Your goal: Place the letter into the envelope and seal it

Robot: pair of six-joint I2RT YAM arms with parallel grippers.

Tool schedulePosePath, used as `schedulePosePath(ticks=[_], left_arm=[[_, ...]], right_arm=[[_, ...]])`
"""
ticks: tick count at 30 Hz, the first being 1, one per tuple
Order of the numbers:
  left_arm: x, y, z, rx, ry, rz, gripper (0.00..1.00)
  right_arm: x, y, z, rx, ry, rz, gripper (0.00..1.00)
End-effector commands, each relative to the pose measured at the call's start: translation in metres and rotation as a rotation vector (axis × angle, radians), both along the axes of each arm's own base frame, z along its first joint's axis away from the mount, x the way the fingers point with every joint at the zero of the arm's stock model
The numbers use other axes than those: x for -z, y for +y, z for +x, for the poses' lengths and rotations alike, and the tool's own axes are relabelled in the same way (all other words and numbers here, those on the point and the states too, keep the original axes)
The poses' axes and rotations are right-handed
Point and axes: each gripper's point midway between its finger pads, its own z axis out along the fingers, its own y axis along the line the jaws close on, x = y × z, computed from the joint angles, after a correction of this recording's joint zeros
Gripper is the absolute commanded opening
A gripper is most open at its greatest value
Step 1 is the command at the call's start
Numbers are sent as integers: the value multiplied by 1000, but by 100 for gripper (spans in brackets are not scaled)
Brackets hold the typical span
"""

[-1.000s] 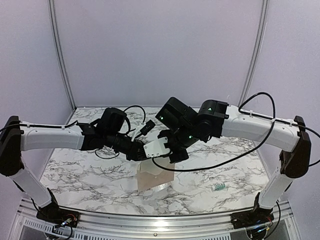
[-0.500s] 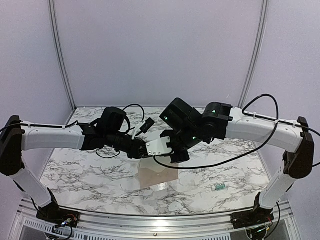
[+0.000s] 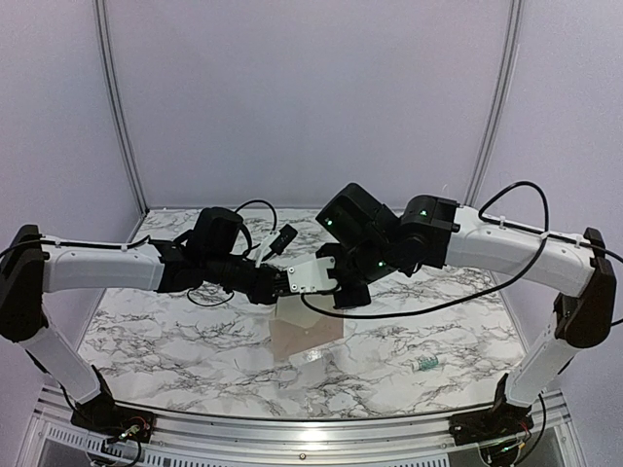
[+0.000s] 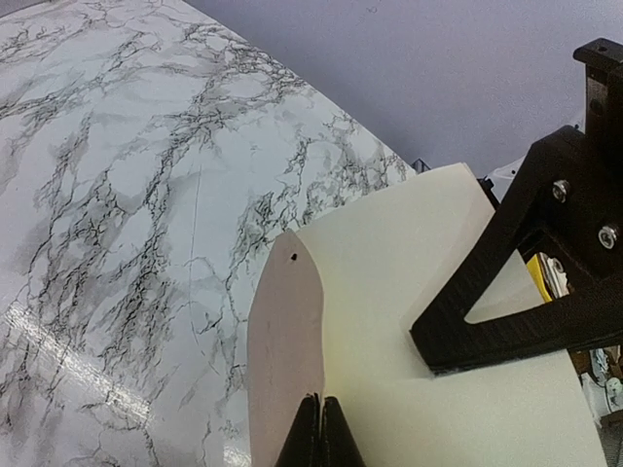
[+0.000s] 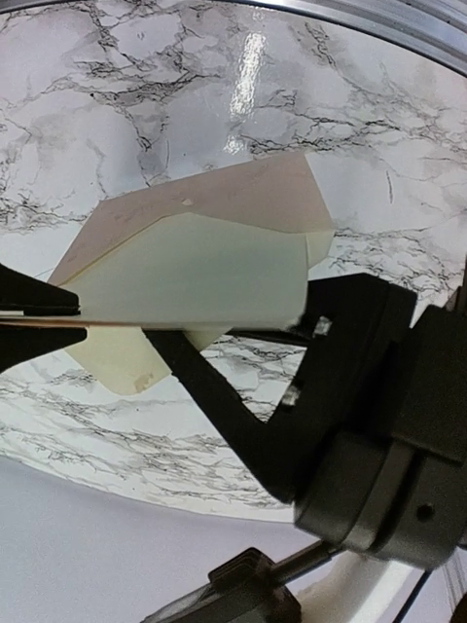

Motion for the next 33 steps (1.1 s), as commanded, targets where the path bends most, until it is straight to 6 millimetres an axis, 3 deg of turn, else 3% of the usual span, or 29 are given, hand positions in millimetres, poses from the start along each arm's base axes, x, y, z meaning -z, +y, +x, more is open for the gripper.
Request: schedulePosePath(ticks=[1,25,33], left_arm=[[-7,1,6,-26,-4,-34,0],[-3,1,7,-27,10,-31,0],[-3,0,6,-10,18,-38,0]], right_arm=[[-4,1,8,37,-24,14,0],[19,13,8,17,9,-27,0],[45,15,-2,-18,44,-71,0]])
